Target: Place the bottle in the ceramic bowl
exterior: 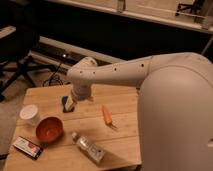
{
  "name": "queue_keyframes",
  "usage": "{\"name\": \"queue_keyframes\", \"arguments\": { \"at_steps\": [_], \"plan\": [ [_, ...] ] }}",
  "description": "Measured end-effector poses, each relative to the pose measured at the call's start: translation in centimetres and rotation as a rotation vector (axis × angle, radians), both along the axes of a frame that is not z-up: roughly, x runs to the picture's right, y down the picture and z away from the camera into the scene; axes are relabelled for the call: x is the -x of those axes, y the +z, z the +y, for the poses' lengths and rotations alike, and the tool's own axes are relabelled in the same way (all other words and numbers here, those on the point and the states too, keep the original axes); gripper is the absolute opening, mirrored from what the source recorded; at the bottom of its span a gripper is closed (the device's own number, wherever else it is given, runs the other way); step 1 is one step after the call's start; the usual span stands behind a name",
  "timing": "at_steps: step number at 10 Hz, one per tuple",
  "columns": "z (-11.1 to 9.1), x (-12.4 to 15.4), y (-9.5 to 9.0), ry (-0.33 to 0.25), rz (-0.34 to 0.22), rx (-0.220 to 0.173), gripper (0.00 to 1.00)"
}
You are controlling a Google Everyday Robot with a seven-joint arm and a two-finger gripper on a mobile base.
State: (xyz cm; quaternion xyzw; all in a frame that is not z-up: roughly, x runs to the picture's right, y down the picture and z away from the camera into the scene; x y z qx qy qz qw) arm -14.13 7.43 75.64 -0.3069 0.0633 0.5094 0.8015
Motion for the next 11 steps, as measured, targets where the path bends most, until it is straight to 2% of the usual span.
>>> {"name": "queue_keyframes", "arguments": {
  "at_steps": [9, 11],
  "plan": [
    [0.2, 0.0, 0.0, -0.013, -0.001, 0.003, 0.80],
    [1.8, -0.5, -0.2, -0.105, 0.030, 0.030, 0.80]
  ]
}}
